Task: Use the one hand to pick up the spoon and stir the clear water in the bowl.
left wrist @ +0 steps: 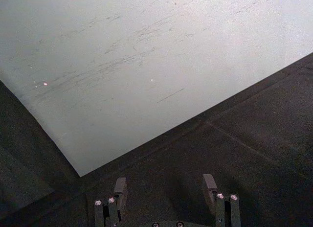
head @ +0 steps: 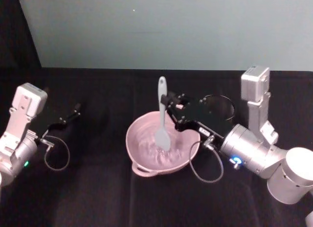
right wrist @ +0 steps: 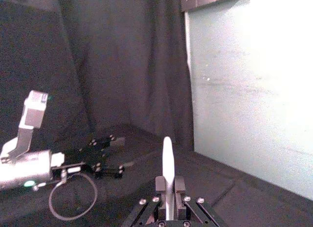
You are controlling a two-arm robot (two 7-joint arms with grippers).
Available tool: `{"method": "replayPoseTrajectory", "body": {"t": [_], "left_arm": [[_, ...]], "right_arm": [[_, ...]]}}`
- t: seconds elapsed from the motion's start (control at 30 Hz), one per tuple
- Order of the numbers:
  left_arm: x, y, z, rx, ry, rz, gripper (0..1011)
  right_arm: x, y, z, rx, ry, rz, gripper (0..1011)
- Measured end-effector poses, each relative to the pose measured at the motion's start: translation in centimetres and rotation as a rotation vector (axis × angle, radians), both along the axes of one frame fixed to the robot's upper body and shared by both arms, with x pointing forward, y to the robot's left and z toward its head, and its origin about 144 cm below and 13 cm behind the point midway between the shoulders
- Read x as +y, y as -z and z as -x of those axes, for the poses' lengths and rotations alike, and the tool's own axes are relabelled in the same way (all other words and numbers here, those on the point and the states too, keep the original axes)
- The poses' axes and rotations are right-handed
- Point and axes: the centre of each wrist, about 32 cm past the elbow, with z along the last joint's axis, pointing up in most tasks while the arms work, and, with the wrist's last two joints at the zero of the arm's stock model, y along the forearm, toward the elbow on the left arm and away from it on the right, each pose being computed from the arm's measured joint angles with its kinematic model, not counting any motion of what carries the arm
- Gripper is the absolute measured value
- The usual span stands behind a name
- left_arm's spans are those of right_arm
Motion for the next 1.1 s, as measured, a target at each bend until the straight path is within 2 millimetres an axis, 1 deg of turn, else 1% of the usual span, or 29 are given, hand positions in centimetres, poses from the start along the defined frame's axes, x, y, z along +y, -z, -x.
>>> {"method": "replayPoseTrajectory", "body": {"t": [0.33,0.7,0.8,0.9,0.93,1.0,1.1], "left_arm": [[0.0,0.0,0.0,0.0,0.0,0.0,1011],[0.0,0.0,0.0,0.0,0.0,0.0,1011],[0.0,0.0,0.0,0.0,0.0,0.0,1011],[0.0,0.0,0.0,0.0,0.0,0.0,1011],[0.0,0.0,0.0,0.0,0.0,0.0,1011],[0.0,0.0,0.0,0.0,0.0,0.0,1011],[0.0,0.0,0.0,0.0,0.0,0.0,1011]], "right_arm": [[-1.2,-1.7,-0.4,-0.03,0.042,-0.034,121],[-3.4,-4.9,-0.3,-0.022,0.065,-0.094,121],[-4.3,-6.2,-0.2,-0.018,0.081,-0.126,121],[-4.9,-6.9,-0.1,-0.019,0.094,-0.147,121],[-5.4,-7.4,-0.1,-0.02,0.103,-0.161,121],[-5.9,-7.7,-0.1,-0.022,0.115,-0.172,121],[-7.2,-8.3,0.0,-0.02,0.15,-0.202,121]]}}
